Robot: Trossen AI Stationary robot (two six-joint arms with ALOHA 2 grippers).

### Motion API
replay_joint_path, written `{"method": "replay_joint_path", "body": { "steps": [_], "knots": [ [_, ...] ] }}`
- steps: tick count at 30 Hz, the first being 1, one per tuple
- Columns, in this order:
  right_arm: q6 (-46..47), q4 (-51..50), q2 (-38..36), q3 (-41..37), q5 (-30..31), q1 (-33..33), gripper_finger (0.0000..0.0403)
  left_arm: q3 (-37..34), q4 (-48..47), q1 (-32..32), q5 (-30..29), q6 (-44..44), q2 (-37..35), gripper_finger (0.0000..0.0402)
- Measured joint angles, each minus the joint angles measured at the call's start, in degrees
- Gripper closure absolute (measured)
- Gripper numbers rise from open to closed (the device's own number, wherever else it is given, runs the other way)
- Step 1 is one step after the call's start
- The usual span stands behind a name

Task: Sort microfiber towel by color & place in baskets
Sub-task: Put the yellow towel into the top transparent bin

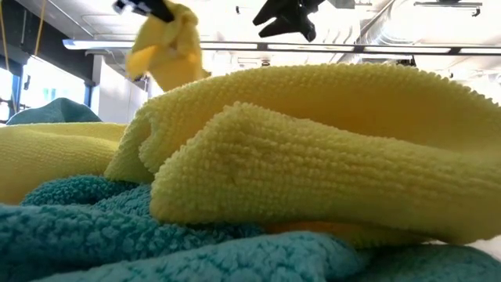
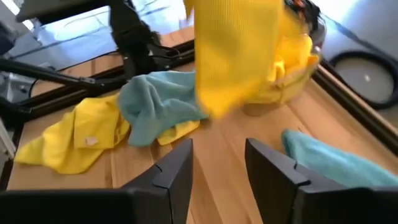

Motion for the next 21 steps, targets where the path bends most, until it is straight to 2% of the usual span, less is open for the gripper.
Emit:
{"method": "replay_joint_path", "body": {
  "steps": [5,8,11,14,21],
  "knots": [
    [3.5,-0.7,0.0,0.0,0.3,-0.5,0.0258,3.7,-11.9,6.2,-3.9,1.2,-2.6,0.0399],
    [3.7,-0.7,0.0,0.0,3.5,-0.5,0.0258,3.5,-15.6,11.4,-2.9,-0.3,-3.0,0.04],
    [5.2,-0.7,0.0,0.0,6.7,-0.5,0.0258,2.1,-18.7,18.1,0.3,-3.0,-2.6,0.04],
    [6.7,-0.7,0.0,0.0,9.0,-0.5,0.0258,-1.2,-17.5,25.8,5.7,-3.4,-1.9,0.0401],
    [6.8,-0.7,0.0,0.0,9.2,-0.5,0.0258,-9.4,-11.2,40.7,19.4,-5.8,2.3,0.0401]
  ]
}}
